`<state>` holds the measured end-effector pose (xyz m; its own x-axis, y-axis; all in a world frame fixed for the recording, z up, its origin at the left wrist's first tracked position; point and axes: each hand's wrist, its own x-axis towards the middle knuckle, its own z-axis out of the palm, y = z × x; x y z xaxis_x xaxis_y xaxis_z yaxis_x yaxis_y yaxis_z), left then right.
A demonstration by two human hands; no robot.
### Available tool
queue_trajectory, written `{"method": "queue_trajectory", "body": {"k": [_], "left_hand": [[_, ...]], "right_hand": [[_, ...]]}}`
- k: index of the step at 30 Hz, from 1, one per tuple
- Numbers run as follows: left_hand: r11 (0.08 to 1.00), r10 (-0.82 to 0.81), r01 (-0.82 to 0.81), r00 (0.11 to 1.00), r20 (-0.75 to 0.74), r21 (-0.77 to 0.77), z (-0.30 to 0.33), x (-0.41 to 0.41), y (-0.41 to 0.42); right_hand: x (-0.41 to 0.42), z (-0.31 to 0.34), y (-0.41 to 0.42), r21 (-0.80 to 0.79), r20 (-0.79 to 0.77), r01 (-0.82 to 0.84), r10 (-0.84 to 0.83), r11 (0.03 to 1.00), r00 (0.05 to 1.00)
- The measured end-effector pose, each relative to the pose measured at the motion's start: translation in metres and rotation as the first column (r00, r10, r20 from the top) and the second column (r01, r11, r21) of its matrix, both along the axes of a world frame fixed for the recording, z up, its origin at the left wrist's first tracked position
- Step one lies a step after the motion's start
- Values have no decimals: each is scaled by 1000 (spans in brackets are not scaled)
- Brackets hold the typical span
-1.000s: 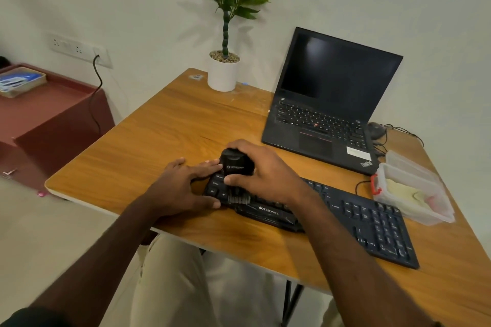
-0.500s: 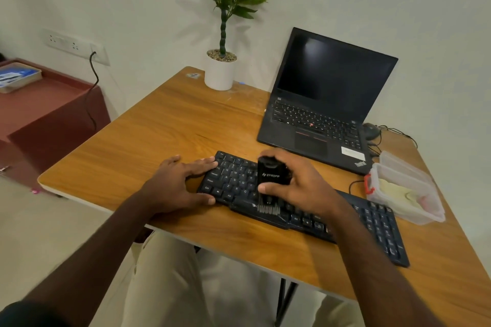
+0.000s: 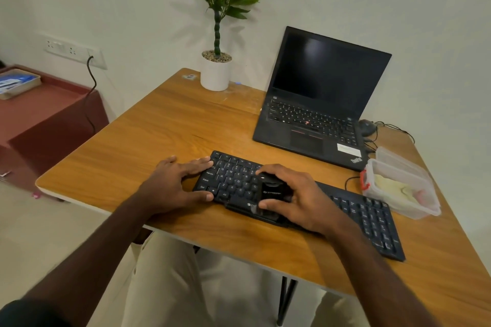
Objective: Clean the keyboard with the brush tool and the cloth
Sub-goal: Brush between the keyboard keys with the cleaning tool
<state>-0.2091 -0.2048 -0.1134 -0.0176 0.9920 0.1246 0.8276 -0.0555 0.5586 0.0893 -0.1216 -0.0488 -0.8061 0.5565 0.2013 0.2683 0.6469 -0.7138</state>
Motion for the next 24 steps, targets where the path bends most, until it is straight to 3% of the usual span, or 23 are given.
{"method": "queue_trajectory", "body": {"k": [4, 8, 19, 24], "left_hand": [[1000, 2, -2, 1000, -1, -5, -1, -1, 0], [1000, 8, -8, 1000, -2, -18, 3, 3, -1], [1000, 6, -6, 1000, -13, -22, -1, 1, 1], [1000, 7, -7, 1000, 3, -20, 1, 1, 0]], "right_hand": [[38, 7, 9, -29, 30, 51, -50, 998, 998], [40, 8, 8, -41, -75, 148, -150, 988, 986], [-52, -17, -15, 25, -152, 89, -84, 996, 985], [-46, -14, -10, 46, -145, 73, -65, 996, 987]]}}
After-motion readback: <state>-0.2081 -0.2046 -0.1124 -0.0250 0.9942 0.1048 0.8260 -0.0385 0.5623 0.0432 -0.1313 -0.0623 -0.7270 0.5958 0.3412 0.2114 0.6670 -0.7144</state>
